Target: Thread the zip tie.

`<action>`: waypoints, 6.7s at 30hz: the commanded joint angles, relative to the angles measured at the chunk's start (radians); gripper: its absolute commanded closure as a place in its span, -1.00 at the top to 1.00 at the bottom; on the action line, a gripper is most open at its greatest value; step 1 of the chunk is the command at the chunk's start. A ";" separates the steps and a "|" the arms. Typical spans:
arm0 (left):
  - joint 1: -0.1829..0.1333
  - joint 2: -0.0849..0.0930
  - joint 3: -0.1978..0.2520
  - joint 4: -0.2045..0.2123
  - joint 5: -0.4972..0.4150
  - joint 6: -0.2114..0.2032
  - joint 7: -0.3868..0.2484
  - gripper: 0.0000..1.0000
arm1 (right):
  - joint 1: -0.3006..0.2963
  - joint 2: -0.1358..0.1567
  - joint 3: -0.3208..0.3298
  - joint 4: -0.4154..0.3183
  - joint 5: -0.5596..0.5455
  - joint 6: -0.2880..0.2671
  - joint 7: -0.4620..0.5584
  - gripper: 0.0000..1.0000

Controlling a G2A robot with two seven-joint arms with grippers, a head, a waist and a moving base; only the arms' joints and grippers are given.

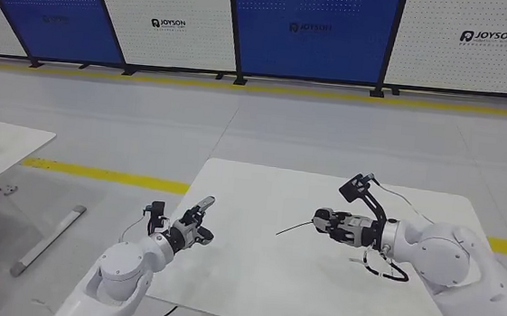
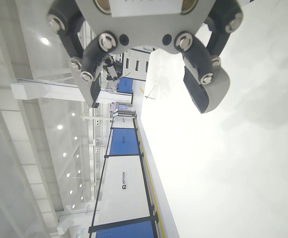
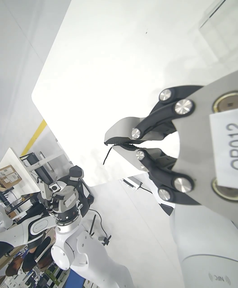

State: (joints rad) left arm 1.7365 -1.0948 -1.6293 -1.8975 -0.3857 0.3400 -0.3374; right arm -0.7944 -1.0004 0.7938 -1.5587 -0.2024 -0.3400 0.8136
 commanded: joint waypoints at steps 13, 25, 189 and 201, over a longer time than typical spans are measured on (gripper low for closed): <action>-0.006 0.046 -0.012 0.058 -0.190 0.000 -0.211 1.00 | 0.000 0.000 0.000 0.000 0.000 0.000 0.000 -1.00; -0.057 0.155 0.159 0.095 -0.379 0.000 -0.185 1.00 | 0.000 0.000 0.000 0.000 0.000 0.000 0.000 -1.00; -0.273 0.005 0.521 -0.063 -1.184 0.000 0.669 -1.00 | 0.113 -0.005 -0.171 -0.190 -0.416 0.000 0.043 -1.00; -0.285 0.024 0.522 -0.069 -1.184 0.000 0.681 -1.00 | 0.041 0.008 -0.087 -0.216 -0.413 0.015 -0.026 1.00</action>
State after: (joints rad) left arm 1.4551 -1.0731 -1.1030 -1.9653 -1.5700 0.3400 0.3396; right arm -0.7428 -0.9951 0.6915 -1.7713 -0.6205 -0.3300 0.7989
